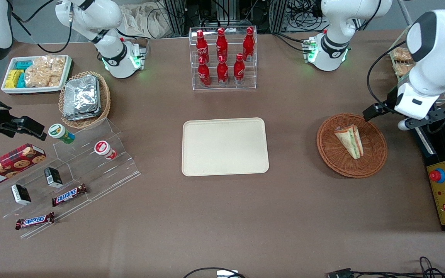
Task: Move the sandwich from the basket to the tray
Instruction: 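Lower the open left gripper over the sandwich in the wicker basket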
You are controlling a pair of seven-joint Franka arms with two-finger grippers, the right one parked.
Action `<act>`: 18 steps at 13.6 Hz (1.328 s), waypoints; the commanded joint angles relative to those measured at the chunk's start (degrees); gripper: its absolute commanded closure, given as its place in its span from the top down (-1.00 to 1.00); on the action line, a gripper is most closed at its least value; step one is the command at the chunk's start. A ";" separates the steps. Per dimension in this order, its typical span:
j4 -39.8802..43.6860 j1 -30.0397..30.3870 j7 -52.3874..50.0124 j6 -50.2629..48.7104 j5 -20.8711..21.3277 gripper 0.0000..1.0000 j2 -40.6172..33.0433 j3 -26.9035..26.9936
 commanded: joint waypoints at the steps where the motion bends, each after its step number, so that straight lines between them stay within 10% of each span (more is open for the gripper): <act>1: -8.63 0.72 -0.83 9.11 0.03 1.00 -2.12 -0.11; 9: -20.08 1.16 -0.83 35.14 0.12 1.00 10.08 2.36; 18: -19.56 1.07 -0.92 42.11 -0.23 0.93 17.66 2.27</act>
